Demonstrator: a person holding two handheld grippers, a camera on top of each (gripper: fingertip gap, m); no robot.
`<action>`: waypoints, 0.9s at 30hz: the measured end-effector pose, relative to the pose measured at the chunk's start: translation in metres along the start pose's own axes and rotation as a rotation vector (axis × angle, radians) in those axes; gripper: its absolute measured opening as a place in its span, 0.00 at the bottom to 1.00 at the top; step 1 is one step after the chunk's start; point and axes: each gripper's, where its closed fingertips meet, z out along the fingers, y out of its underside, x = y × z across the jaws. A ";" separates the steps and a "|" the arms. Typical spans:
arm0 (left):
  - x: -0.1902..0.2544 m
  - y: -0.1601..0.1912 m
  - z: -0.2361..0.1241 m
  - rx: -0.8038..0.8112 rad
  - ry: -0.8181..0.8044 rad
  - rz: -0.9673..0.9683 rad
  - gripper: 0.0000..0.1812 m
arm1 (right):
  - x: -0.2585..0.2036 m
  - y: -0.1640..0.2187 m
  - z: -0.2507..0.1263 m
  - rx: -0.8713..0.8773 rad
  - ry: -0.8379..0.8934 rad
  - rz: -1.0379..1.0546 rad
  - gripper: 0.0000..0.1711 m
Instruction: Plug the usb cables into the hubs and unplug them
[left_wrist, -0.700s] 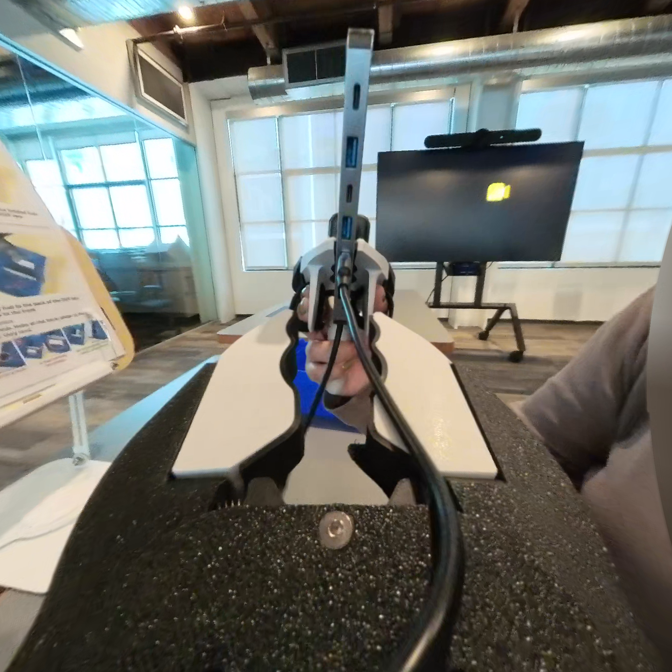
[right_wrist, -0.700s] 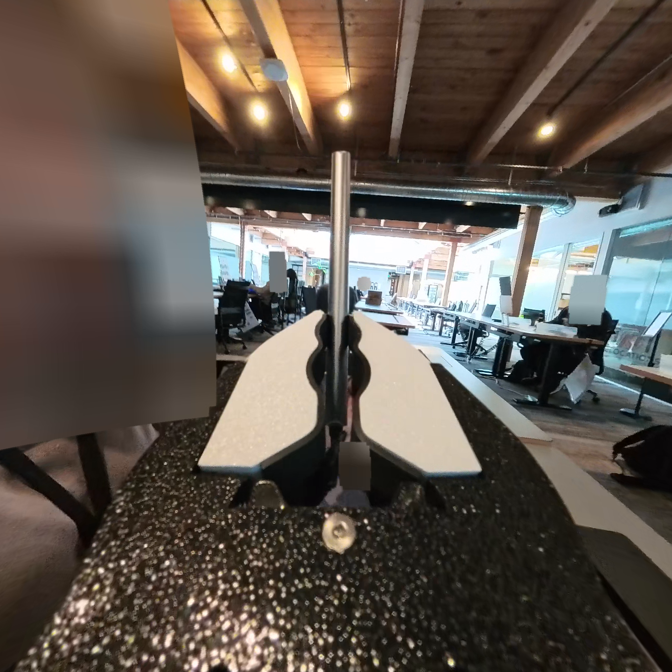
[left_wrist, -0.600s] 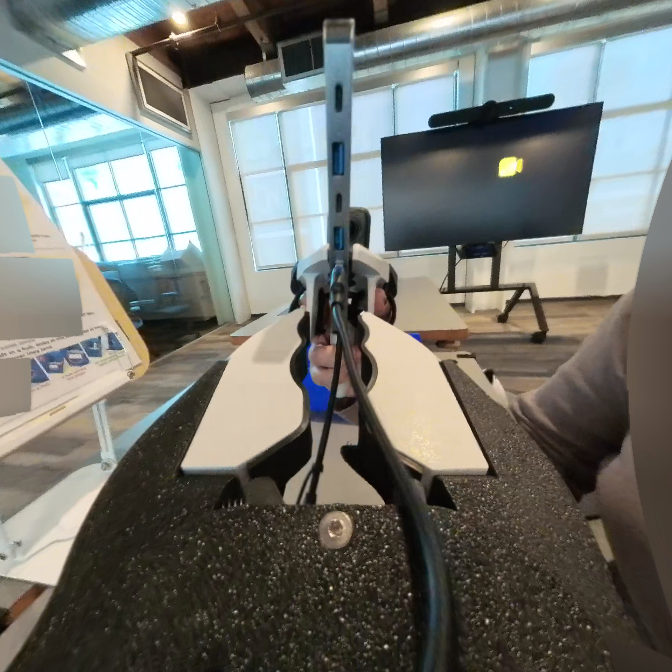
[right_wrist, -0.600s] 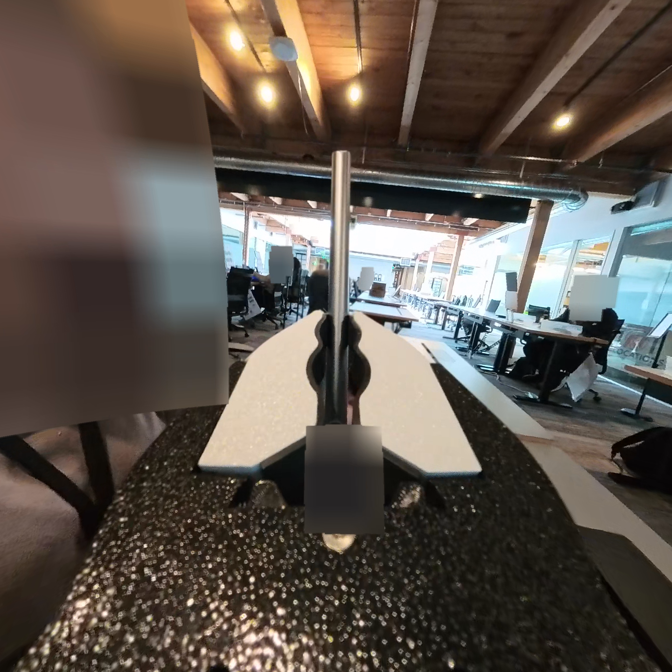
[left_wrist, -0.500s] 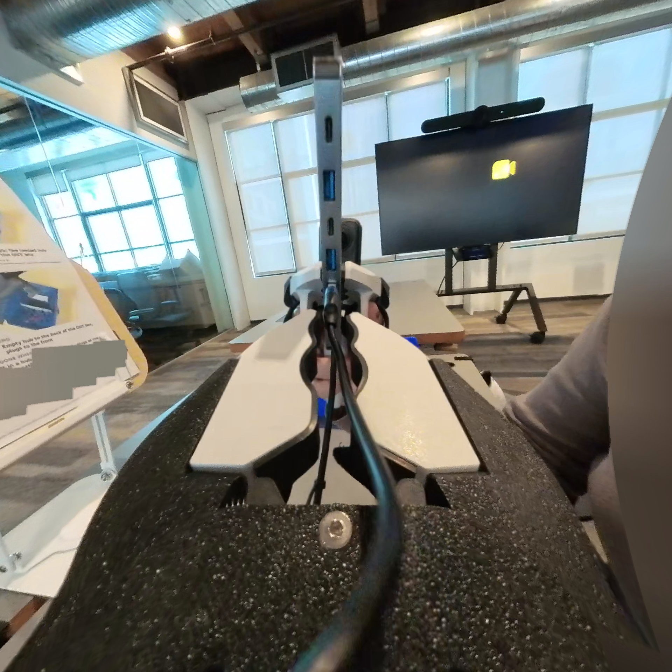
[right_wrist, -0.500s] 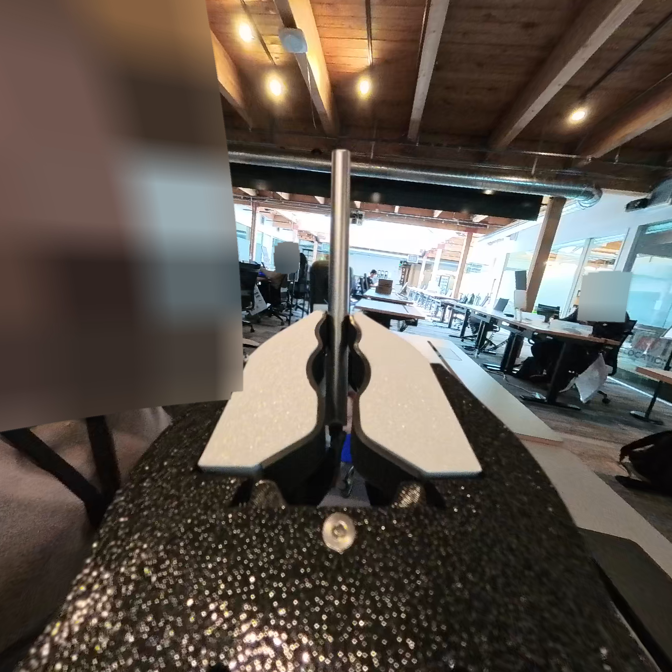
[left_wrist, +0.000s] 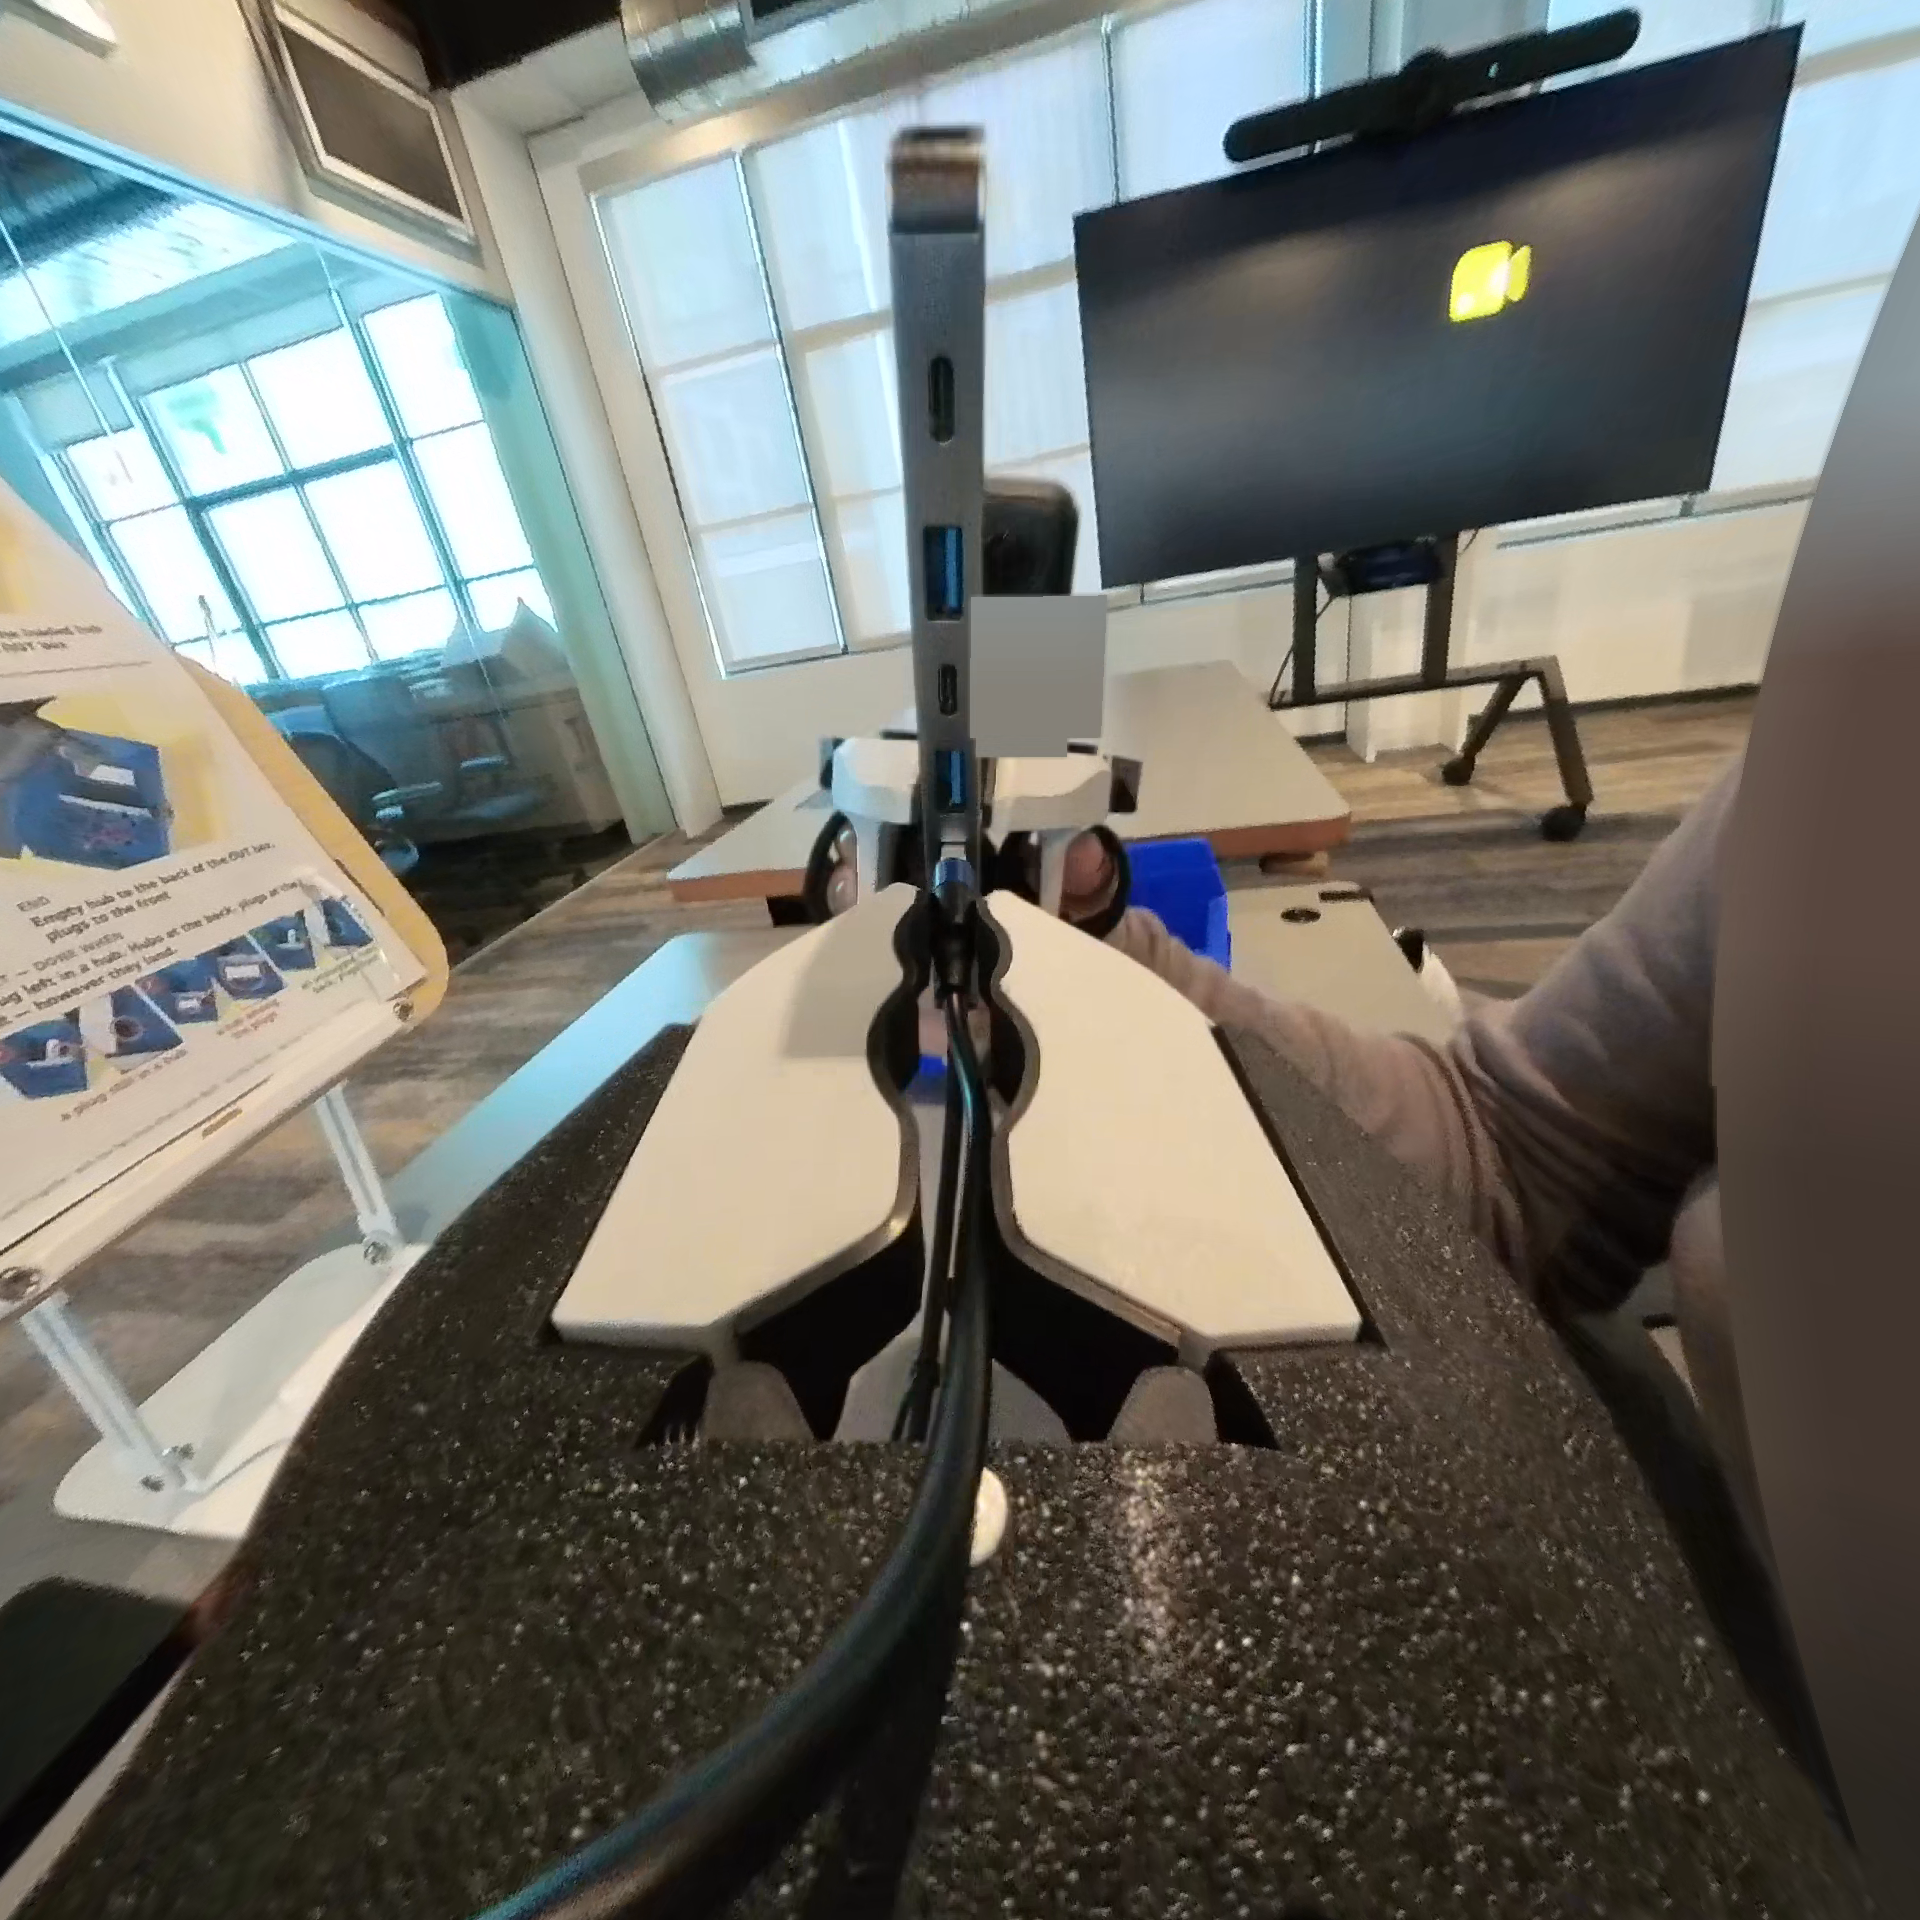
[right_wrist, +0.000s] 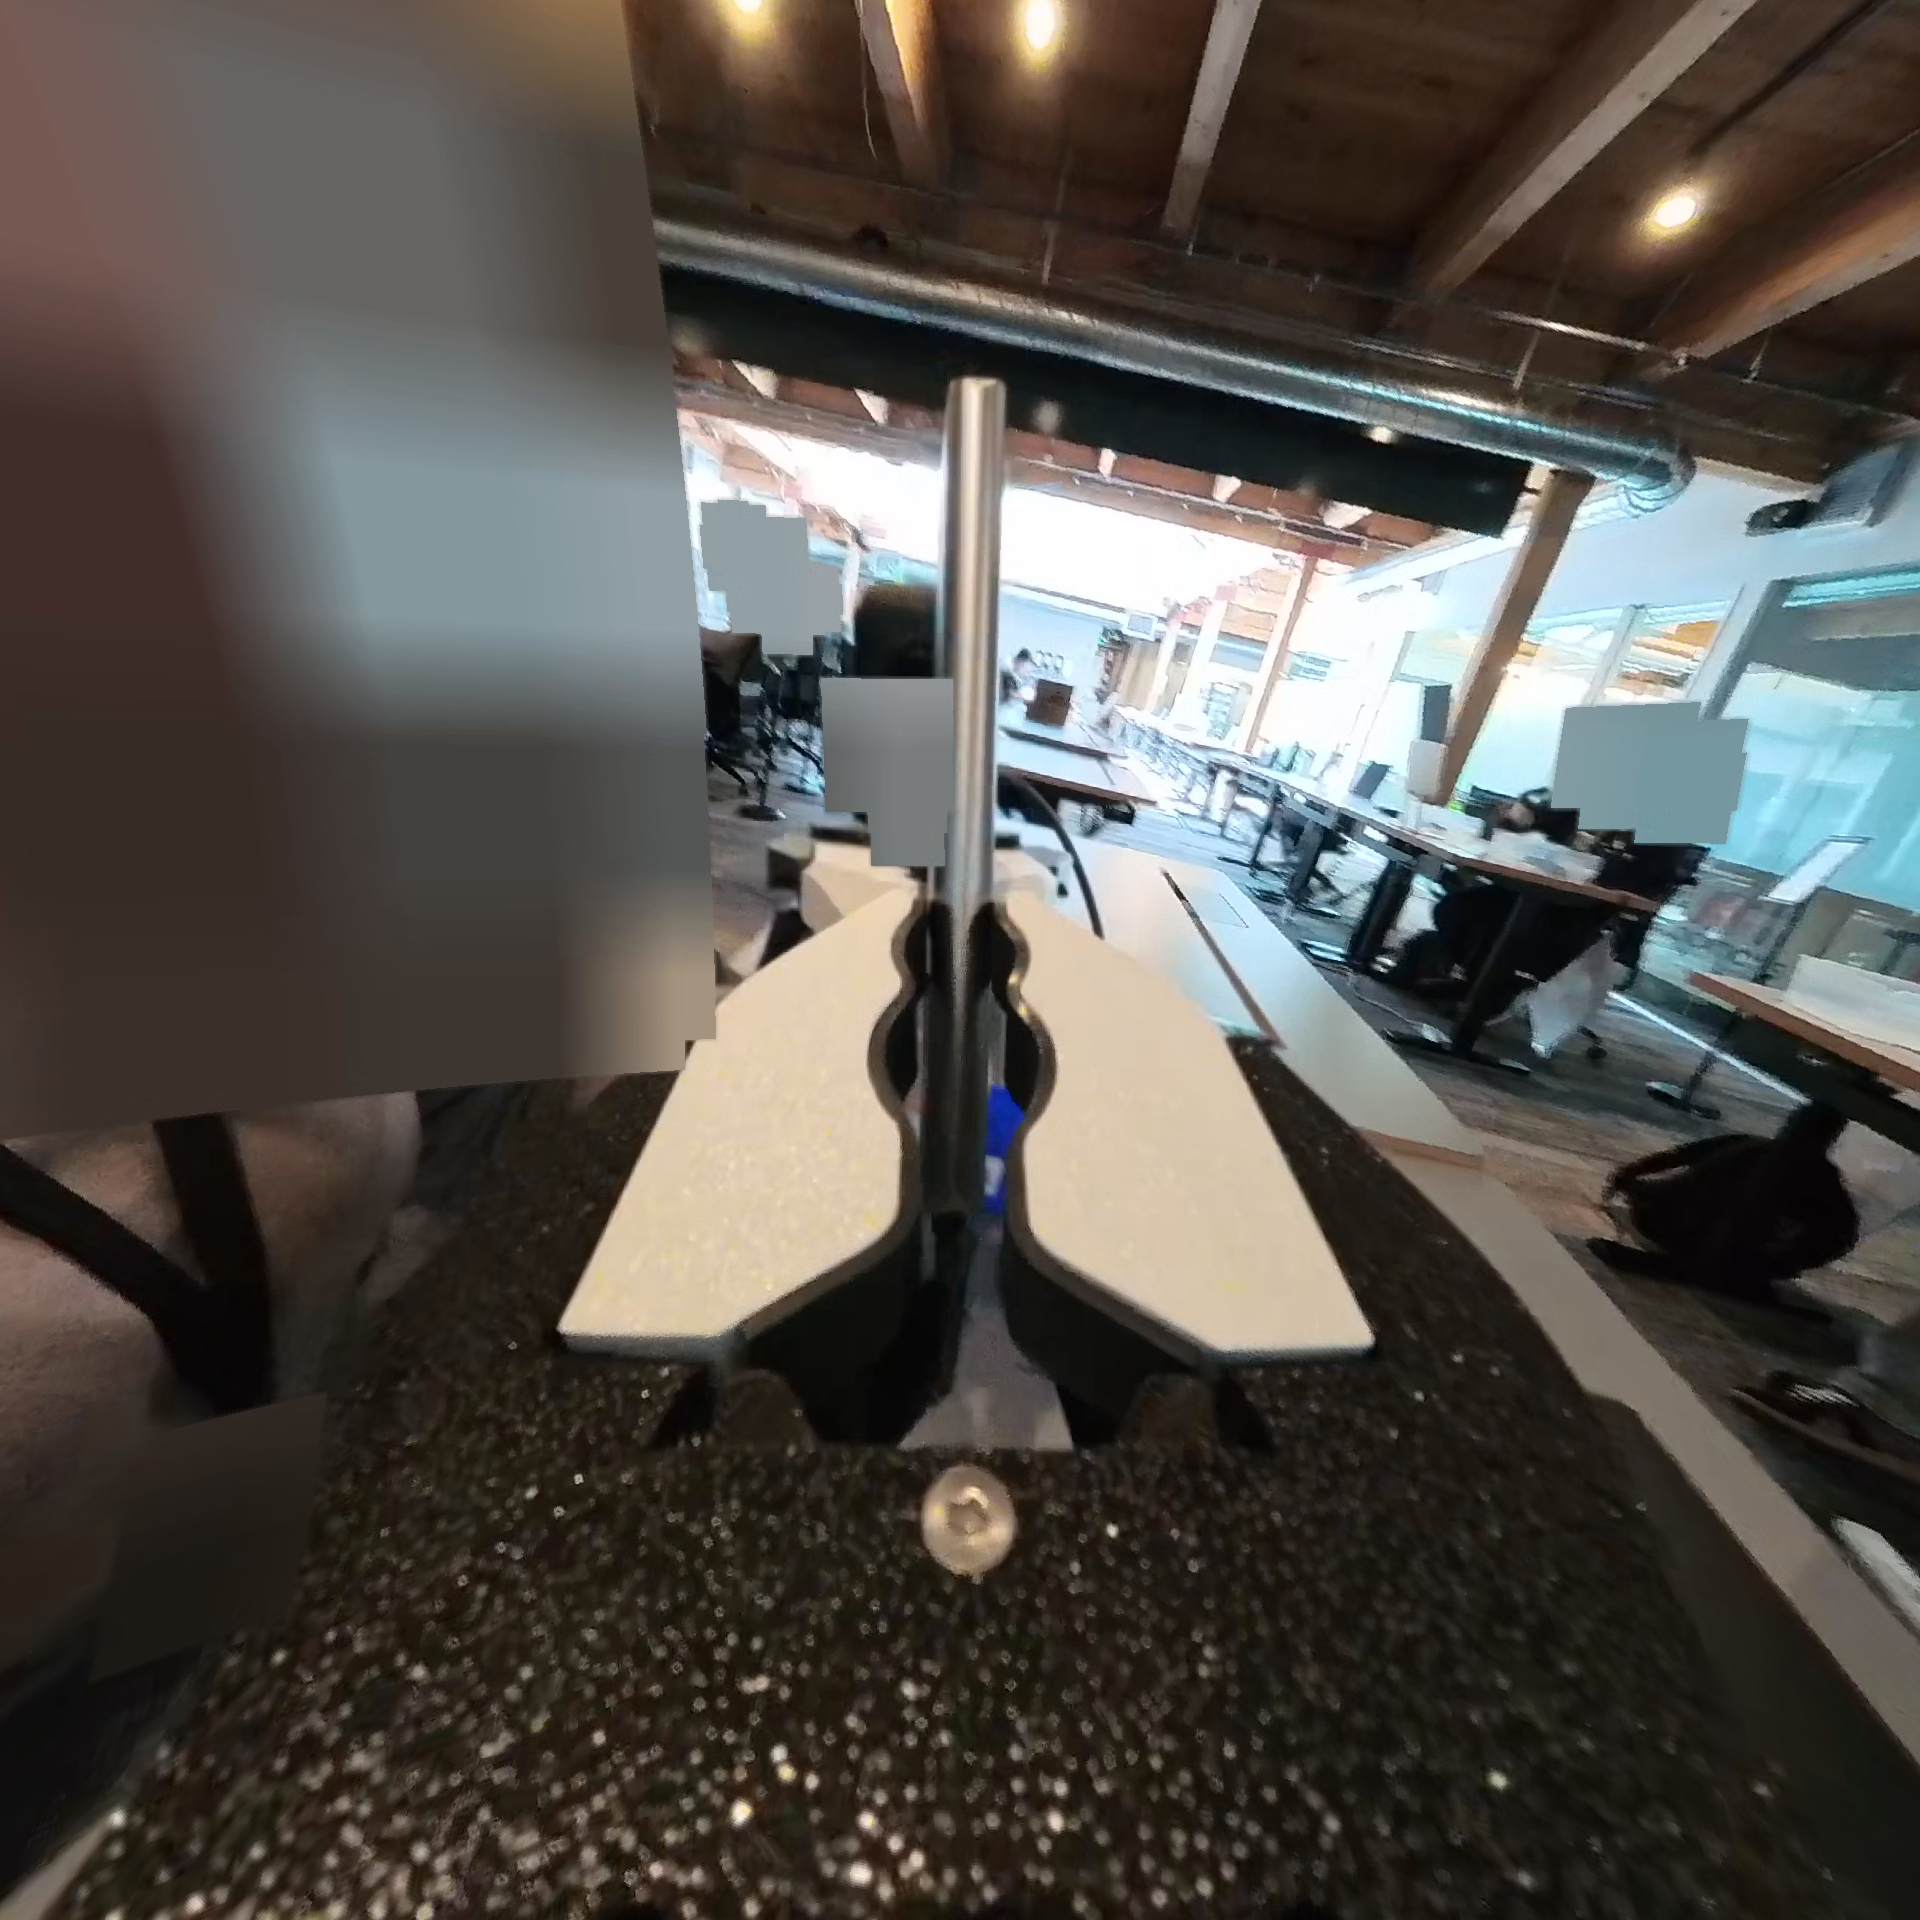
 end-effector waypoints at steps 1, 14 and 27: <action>-0.001 0.002 -0.001 -0.024 -0.003 0.007 0.04 | 0.001 0.003 -0.001 -0.032 0.018 -0.028 0.07; 0.011 0.021 -0.008 -0.214 0.069 0.081 0.04 | -0.014 0.032 -0.003 -0.300 0.000 -0.136 0.06; 0.016 0.016 -0.008 -0.207 0.041 0.150 0.04 | -0.020 0.024 -0.006 -0.224 -0.046 -0.203 0.05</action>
